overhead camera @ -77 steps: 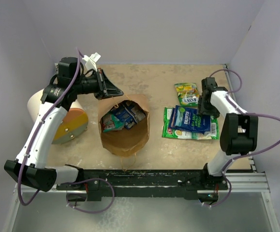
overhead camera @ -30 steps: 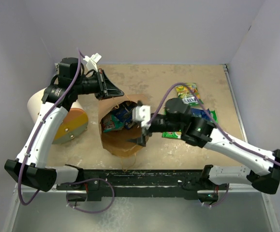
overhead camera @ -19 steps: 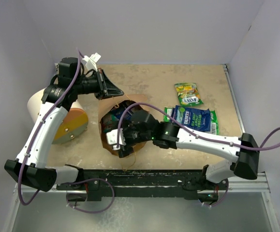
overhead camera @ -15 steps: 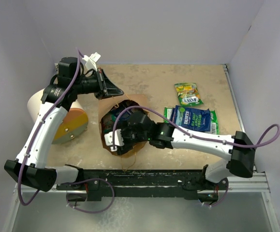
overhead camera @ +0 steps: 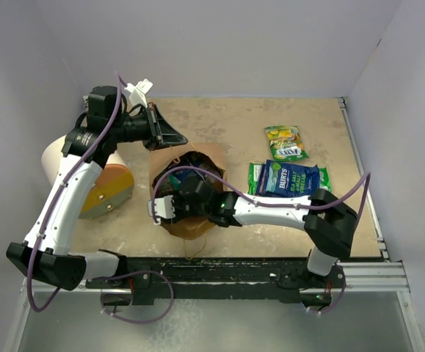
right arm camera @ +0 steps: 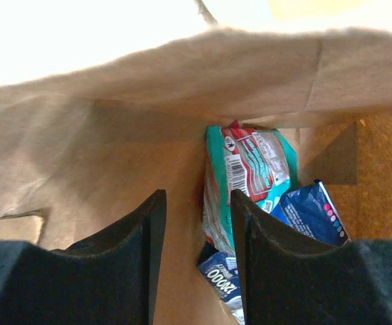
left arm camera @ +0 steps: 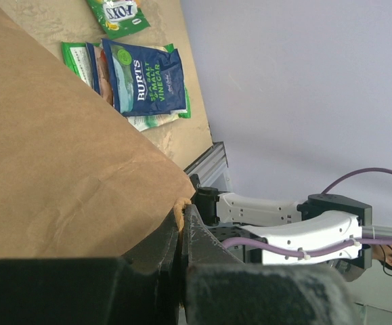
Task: Take the snacks out of the paper bag
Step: Take out the snack from the paper bag.
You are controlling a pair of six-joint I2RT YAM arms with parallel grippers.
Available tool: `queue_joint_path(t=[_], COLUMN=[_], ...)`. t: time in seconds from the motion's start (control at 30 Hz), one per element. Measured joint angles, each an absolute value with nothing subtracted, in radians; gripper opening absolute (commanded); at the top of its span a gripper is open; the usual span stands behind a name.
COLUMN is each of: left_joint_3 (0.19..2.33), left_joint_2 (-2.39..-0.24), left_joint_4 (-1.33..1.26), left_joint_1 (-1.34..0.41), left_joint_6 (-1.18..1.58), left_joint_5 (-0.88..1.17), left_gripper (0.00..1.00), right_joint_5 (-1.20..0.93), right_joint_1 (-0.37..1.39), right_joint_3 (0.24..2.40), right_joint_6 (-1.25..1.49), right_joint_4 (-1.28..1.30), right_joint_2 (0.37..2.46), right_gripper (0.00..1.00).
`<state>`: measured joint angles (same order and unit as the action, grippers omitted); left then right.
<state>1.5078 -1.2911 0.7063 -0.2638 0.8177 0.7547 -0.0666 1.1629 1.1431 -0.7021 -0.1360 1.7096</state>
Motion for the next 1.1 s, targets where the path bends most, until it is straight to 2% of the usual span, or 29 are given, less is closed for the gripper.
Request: queue_joint_path(t=[0.3,0.67,0.9,1.1], left_joint_3=[1.538,1.541,1.541,1.541], left_joint_2=[-1.293,-1.304,-1.304,-1.304], left_joint_4=[0.721,0.721,0.720,0.720], left_joint_1=[-0.264,-0.264,-0.264,-0.264], left_joint_6=[0.807,0.801,0.801,0.802], left_joint_5=[0.759,0.767,0.772,0.774], left_gripper=[0.00,0.00,0.00,0.00], right_joint_5=[-0.051,-0.030,0.013,0.062], right_joint_1=[1.108,1.085,1.074,1.071], right_joint_3=[1.042,1.056,1.083,1.103], right_joint_6=[-0.643,-0.590,-0.572,-0.571], right_joint_4=[-0.324,-0.381,-0.442,-0.484], right_joint_2=[1.715,1.810,1.890,1.902], right_gripper=[0.45,0.57,0.74,0.77])
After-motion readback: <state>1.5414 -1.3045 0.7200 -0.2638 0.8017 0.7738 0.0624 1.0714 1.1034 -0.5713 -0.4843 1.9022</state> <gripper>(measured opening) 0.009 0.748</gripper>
